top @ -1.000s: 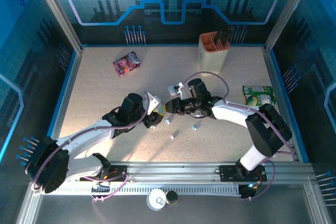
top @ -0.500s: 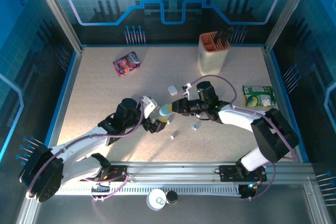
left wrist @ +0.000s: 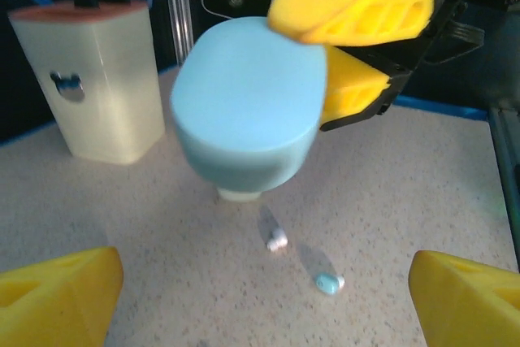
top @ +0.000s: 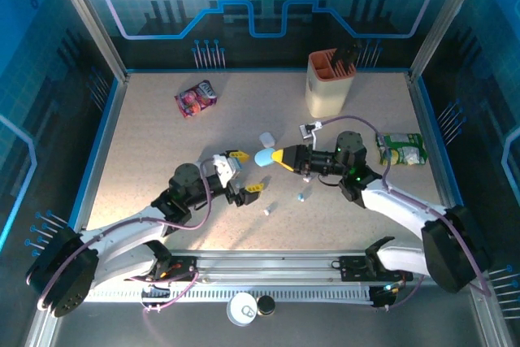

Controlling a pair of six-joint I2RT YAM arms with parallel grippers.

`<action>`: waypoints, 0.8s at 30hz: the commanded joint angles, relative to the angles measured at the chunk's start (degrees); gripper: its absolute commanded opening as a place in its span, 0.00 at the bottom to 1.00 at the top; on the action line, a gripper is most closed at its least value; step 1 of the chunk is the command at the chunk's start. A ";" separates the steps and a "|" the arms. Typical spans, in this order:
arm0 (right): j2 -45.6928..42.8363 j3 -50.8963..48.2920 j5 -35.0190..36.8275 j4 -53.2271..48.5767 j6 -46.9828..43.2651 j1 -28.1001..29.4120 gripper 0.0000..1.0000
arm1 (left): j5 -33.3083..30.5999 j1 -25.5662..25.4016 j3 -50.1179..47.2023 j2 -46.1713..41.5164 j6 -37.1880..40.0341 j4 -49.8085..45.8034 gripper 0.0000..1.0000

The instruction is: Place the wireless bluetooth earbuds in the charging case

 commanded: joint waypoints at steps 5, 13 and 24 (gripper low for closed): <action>-7.41 -2.12 3.71 3.65 8.23 0.99 0.22 | 5.68 -0.22 -0.89 4.97 -0.91 23.24 0.91; -4.92 -2.22 7.72 15.74 16.96 5.34 0.19 | 10.81 -0.31 3.28 14.23 -4.04 33.70 0.87; -1.01 -2.26 9.40 21.46 20.35 6.84 0.20 | 7.93 -0.40 4.45 15.22 -8.23 37.79 0.73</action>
